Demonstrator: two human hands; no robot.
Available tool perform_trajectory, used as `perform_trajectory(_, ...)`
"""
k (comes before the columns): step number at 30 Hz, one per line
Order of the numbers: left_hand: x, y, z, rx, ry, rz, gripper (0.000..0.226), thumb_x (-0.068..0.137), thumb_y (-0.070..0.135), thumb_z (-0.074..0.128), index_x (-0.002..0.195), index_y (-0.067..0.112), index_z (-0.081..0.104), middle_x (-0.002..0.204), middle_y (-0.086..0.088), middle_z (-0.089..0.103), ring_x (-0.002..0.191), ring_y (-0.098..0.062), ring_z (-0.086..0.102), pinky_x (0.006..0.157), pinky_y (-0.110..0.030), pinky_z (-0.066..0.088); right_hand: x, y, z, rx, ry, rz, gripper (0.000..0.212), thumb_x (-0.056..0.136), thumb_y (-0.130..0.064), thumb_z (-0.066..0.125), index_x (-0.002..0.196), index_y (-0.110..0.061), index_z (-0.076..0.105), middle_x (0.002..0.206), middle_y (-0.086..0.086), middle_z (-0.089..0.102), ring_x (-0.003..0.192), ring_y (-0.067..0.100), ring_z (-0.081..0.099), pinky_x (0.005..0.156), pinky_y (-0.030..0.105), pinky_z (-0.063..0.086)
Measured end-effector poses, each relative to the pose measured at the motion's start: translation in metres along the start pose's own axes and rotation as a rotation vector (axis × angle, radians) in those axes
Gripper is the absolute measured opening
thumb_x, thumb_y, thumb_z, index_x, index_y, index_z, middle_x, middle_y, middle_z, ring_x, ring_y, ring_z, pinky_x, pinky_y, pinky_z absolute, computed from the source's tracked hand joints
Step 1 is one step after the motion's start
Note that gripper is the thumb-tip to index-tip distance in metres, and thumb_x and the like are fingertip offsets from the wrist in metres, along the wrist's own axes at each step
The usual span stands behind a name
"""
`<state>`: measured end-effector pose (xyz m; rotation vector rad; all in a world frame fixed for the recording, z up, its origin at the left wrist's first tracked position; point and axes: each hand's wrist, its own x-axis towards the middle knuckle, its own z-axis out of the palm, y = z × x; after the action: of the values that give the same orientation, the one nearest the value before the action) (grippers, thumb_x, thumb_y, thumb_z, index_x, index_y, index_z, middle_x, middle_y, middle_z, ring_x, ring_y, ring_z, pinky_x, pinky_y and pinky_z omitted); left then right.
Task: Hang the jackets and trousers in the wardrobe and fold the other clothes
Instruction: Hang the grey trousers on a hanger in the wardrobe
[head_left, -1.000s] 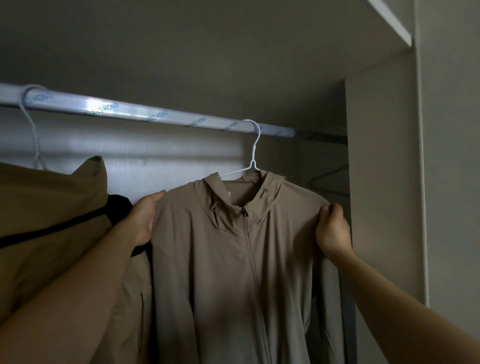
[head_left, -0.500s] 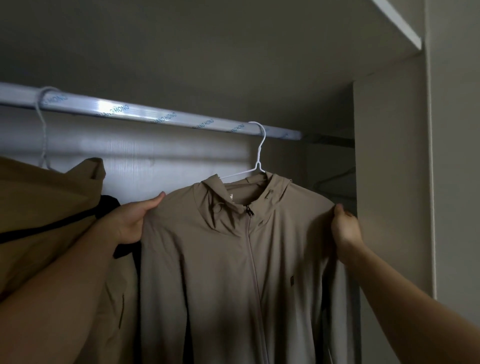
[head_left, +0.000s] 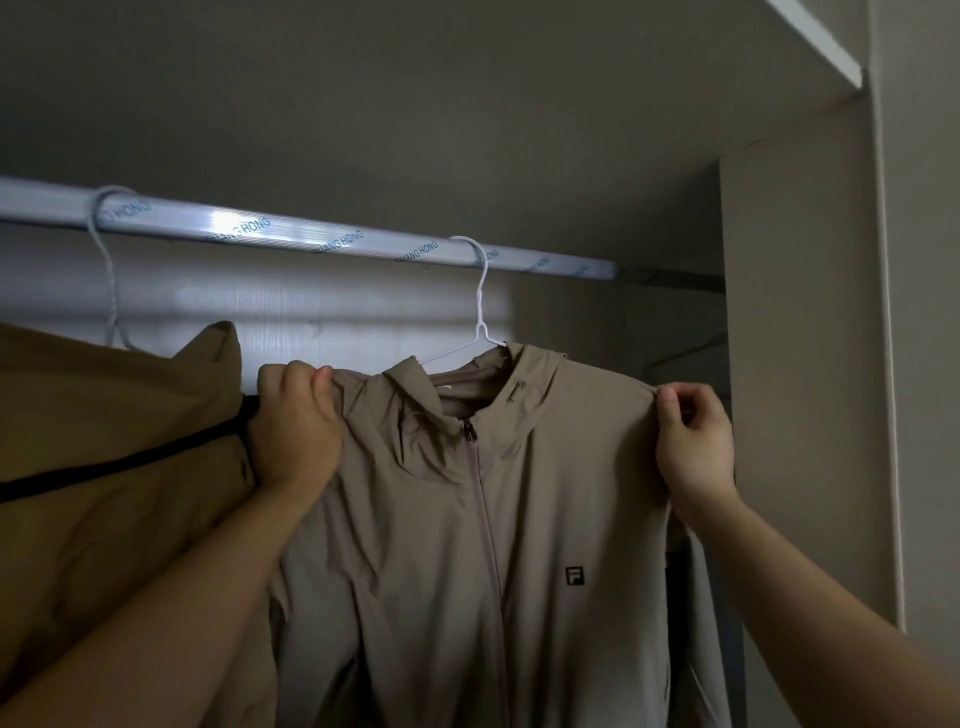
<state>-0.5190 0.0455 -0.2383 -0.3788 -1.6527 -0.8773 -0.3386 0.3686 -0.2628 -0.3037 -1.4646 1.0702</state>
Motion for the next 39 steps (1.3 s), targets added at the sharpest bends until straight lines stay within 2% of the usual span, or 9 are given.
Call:
perform_trajectory(5, -0.005, -0.013, 0.001, -0.050, -0.113, -0.071, 0.030, 0.105, 0.032, 0.047, 0.086, 0.010, 0.052, 0.091, -0.008, 0.058, 0.070, -0.025, 0.054, 0.056, -0.034, 0.037, -0.014, 0.006, 0.011, 0.295, 0.155, 0.325, 0.013, 0.104, -0.031, 0.050, 0.108, -0.021, 0.058, 0.105, 0.000, 0.062, 0.105, 0.024, 0.059, 0.102, 0.050, 0.049)
perform_trajectory(8, -0.006, -0.022, -0.001, -0.051, -0.145, -0.065, 0.026, 0.104, 0.038, 0.046, 0.089, 0.017, 0.048, 0.081, 0.000, 0.058, 0.065, -0.019, 0.054, 0.052, -0.031, 0.036, -0.025, 0.015, 0.009, 0.155, 0.156, 0.187, 0.008, 0.104, -0.031, 0.049, 0.107, -0.026, 0.054, 0.100, -0.007, 0.059, 0.094, 0.013, 0.057, 0.099, 0.047, 0.049)
perform_trajectory(11, -0.006, -0.029, -0.002, -0.045, -0.181, -0.044, 0.021, 0.104, 0.039, 0.046, 0.094, 0.021, 0.049, 0.081, 0.002, 0.059, 0.069, -0.020, 0.057, 0.055, -0.034, 0.044, -0.028, 0.020, 0.006, 0.065, 0.139, 0.114, 0.006, 0.102, -0.019, 0.054, 0.107, -0.020, 0.053, 0.106, 0.004, 0.059, 0.098, 0.022, 0.058, 0.099, 0.049, 0.049)
perform_trajectory(15, -0.007, -0.031, -0.003, 0.013, -0.219, -0.021, 0.018, 0.104, 0.026, 0.045, 0.106, 0.016, 0.060, 0.094, -0.005, 0.066, 0.099, -0.034, 0.052, 0.076, -0.043, 0.046, -0.026, 0.018, 0.001, -0.061, 0.091, 0.074, 0.013, 0.096, -0.005, 0.056, 0.104, -0.014, 0.050, 0.113, 0.016, 0.055, 0.100, 0.031, 0.056, 0.099, 0.054, 0.046)
perform_trajectory(20, -0.002, -0.014, -0.001, 0.077, -0.225, 0.032, 0.033, 0.095, 0.021, 0.041, 0.112, 0.014, 0.068, 0.109, -0.008, 0.069, 0.110, -0.036, 0.049, 0.094, -0.049, 0.036, -0.018, -0.007, 0.004, -0.343, 0.061, -0.067, 0.037, 0.094, -0.020, 0.059, 0.130, -0.017, 0.054, 0.127, 0.010, 0.055, 0.121, 0.031, 0.051, 0.108, 0.054, 0.039)
perform_trajectory(26, 0.020, 0.023, 0.003, -0.095, -0.449, 0.115, 0.029, 0.103, 0.022, 0.040, 0.080, 0.014, 0.057, 0.074, -0.003, 0.060, 0.074, -0.030, 0.058, 0.066, -0.040, 0.049, 0.008, -0.070, 0.031, -0.821, -0.402, -0.156, 0.056, 0.106, -0.044, 0.024, 0.097, -0.009, 0.066, 0.111, 0.021, 0.068, 0.105, 0.038, 0.062, 0.103, 0.048, 0.044)
perform_trajectory(30, 0.036, 0.026, 0.003, -0.185, -0.571, 0.013, 0.028, 0.102, 0.025, 0.042, 0.084, 0.016, 0.062, 0.087, -0.005, 0.065, 0.084, -0.028, 0.059, 0.078, -0.039, 0.049, 0.031, -0.098, 0.038, -0.719, -0.719, -0.089, 0.044, 0.109, -0.030, 0.032, 0.129, -0.005, 0.063, 0.143, 0.020, 0.055, 0.125, 0.032, 0.055, 0.103, 0.034, 0.042)
perform_trajectory(35, 0.047, 0.027, -0.001, -0.313, -0.667, -0.040, 0.029, 0.103, 0.017, 0.049, 0.081, 0.006, 0.063, 0.086, -0.010, 0.065, 0.083, -0.023, 0.056, 0.072, -0.030, 0.040, 0.039, -0.092, 0.037, -0.565, -0.772, -0.033, 0.050, 0.106, -0.046, 0.042, 0.135, -0.011, 0.062, 0.138, 0.010, 0.061, 0.121, 0.024, 0.058, 0.104, 0.032, 0.042)
perform_trajectory(39, 0.054, 0.028, -0.001, -0.373, -0.644, -0.111, 0.020, 0.100, 0.018, 0.059, 0.092, 0.004, 0.071, 0.097, -0.010, 0.072, 0.097, -0.028, 0.065, 0.088, -0.036, 0.047, 0.038, -0.087, 0.037, -0.555, -0.693, -0.099, 0.047, 0.107, -0.043, 0.044, 0.110, -0.007, 0.074, 0.114, 0.012, 0.072, 0.105, 0.025, 0.066, 0.098, 0.035, 0.048)
